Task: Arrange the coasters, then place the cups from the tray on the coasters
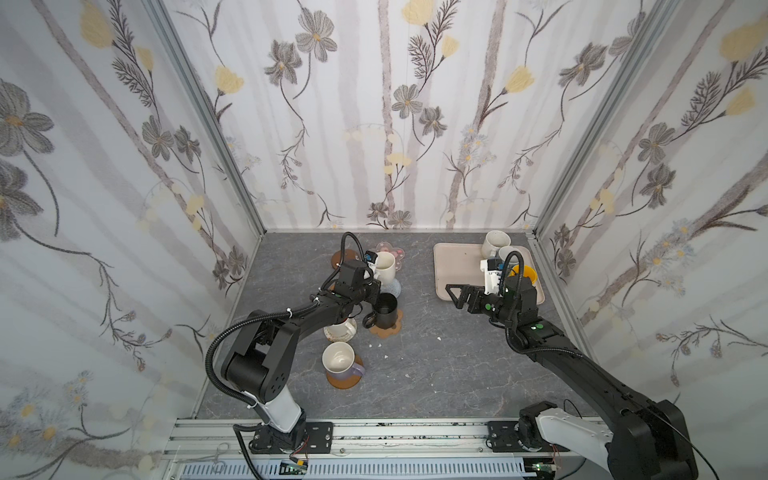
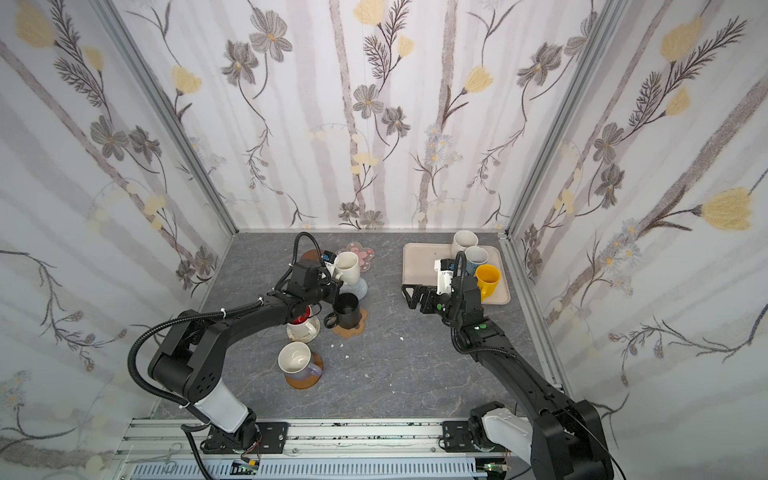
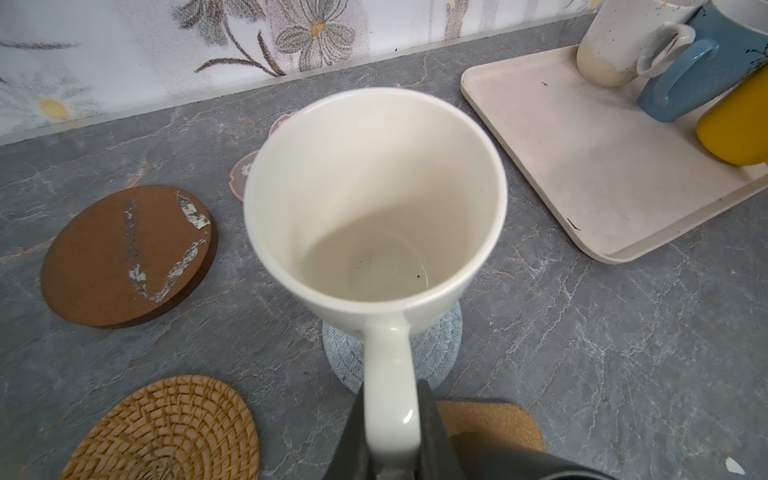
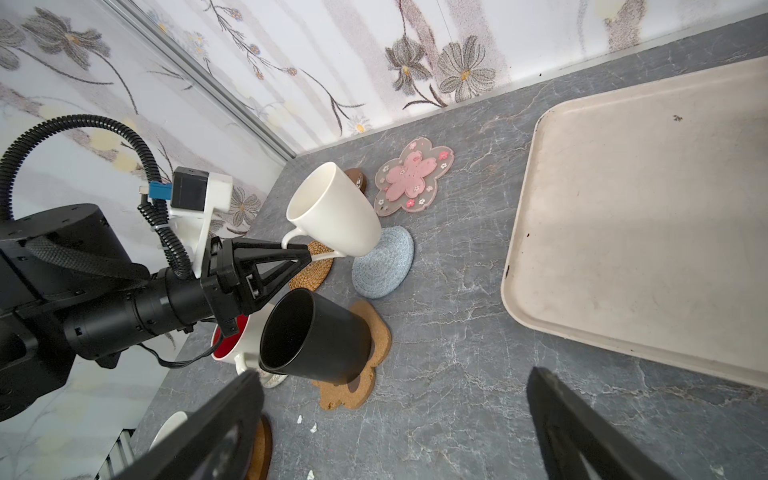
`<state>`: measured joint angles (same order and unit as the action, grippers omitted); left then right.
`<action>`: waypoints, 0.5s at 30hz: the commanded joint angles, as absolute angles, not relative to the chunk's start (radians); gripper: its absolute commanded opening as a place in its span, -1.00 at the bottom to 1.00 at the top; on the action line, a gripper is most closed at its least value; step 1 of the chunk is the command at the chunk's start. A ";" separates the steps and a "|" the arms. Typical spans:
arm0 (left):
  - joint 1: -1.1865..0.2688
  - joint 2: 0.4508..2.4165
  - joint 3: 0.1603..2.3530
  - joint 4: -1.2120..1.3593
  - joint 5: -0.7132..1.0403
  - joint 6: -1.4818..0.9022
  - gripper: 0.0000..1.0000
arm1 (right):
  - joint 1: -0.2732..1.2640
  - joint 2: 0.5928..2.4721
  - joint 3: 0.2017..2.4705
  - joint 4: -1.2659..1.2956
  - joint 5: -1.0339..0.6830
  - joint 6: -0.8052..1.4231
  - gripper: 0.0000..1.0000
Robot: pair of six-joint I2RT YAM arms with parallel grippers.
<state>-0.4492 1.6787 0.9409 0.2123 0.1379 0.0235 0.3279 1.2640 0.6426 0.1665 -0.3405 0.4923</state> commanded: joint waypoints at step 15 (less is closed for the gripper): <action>-0.420 1.746 0.966 0.331 0.246 0.068 -1.00 | 0.313 1.289 0.632 0.230 -0.336 0.467 0.99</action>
<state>-0.4206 1.7416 0.9512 0.2420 0.2218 0.0471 0.3138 1.2823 0.6327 0.1856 -0.3374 0.4763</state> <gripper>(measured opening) 0.120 0.996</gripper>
